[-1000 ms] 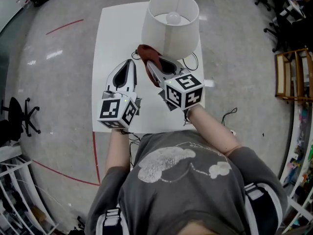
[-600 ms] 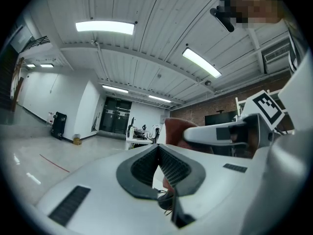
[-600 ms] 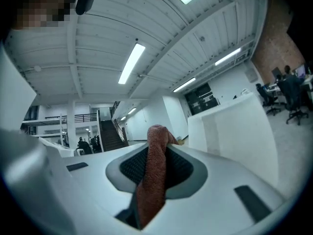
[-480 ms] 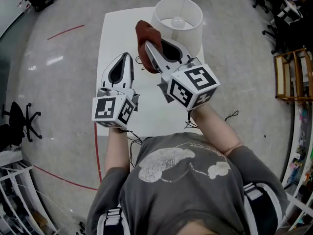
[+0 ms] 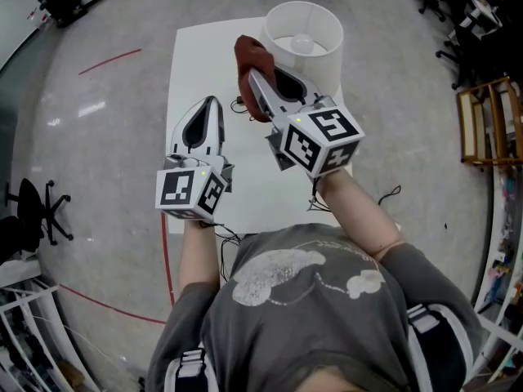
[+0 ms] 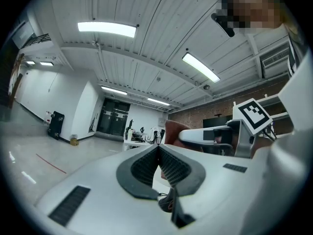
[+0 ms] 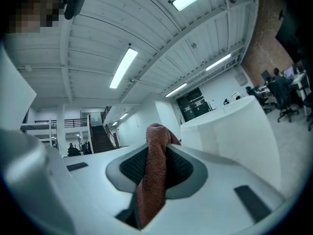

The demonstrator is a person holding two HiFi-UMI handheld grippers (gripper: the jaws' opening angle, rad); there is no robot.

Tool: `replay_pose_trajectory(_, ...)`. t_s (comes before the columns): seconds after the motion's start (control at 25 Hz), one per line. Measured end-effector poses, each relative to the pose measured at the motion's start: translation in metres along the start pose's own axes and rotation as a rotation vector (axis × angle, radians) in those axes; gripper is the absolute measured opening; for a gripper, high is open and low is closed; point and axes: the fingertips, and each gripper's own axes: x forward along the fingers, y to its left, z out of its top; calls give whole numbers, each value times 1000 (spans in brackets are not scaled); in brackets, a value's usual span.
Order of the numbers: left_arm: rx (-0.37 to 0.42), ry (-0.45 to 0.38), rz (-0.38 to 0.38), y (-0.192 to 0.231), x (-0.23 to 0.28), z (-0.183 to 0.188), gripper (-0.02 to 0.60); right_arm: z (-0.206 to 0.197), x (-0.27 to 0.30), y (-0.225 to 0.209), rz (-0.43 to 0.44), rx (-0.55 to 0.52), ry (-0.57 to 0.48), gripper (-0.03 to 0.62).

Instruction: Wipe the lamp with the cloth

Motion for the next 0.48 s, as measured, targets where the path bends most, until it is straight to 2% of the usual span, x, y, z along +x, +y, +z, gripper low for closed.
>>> replay_pose_trajectory(0.16, -23, 15, 5, 7, -2, -10, 8, -25, 2, -4, -9, 33, 50, 86)
replay_pose_trajectory(0.48, -55, 48, 46, 6, -11, -34, 8, -78, -12, -11, 12, 27, 176, 86)
